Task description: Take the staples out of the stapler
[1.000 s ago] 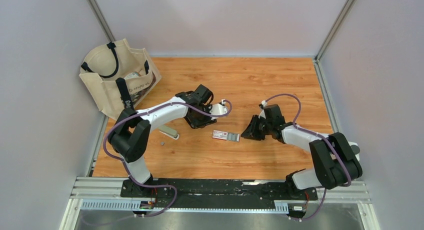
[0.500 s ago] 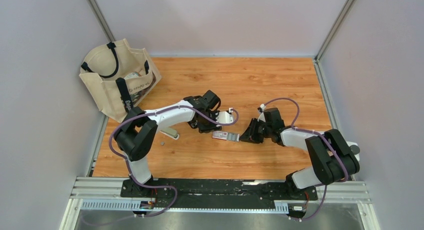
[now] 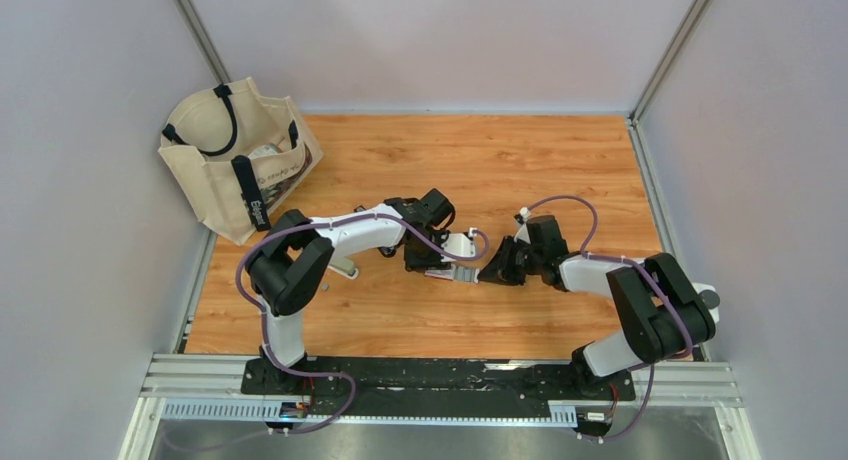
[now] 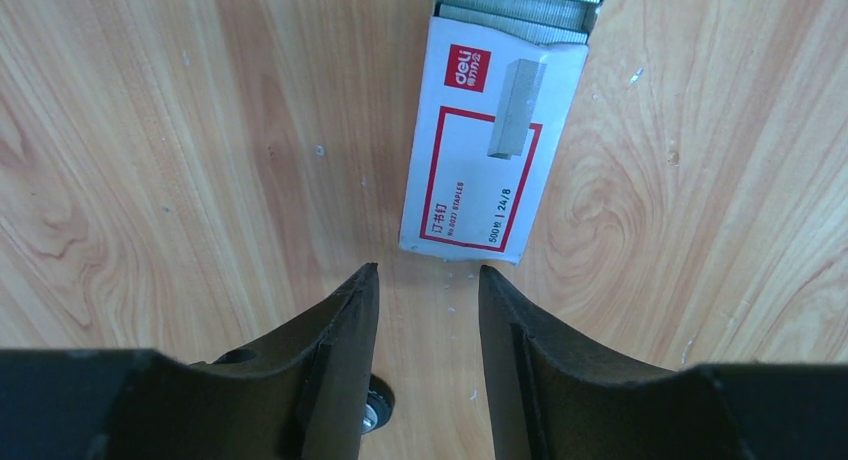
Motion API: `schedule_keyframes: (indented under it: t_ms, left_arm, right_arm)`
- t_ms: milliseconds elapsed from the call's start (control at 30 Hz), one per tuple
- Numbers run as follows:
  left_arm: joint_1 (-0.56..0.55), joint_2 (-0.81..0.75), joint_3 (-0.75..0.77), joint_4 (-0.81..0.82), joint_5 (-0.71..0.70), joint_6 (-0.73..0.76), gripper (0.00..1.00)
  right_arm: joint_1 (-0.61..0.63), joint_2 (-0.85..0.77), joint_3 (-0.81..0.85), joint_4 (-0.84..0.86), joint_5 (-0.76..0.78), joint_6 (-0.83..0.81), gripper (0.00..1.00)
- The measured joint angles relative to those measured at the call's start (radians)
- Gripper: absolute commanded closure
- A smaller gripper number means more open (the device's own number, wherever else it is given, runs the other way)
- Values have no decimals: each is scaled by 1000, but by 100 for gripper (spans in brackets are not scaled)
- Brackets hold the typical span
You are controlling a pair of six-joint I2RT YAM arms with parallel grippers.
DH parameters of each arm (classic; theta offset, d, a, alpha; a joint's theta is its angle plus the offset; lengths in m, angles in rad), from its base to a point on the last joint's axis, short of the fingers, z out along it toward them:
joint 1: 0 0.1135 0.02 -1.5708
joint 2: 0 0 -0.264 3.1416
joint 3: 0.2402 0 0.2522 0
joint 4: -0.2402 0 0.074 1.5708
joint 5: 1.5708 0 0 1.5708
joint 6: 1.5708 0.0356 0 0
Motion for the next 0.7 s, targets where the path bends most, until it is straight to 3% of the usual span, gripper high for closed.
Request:
schedule_keyframes:
  t_ms: [700]
  left_arm:
    - [-36, 10, 16, 2, -2, -49, 52]
  right_arm:
    - [40, 20, 46, -16, 19, -2, 90]
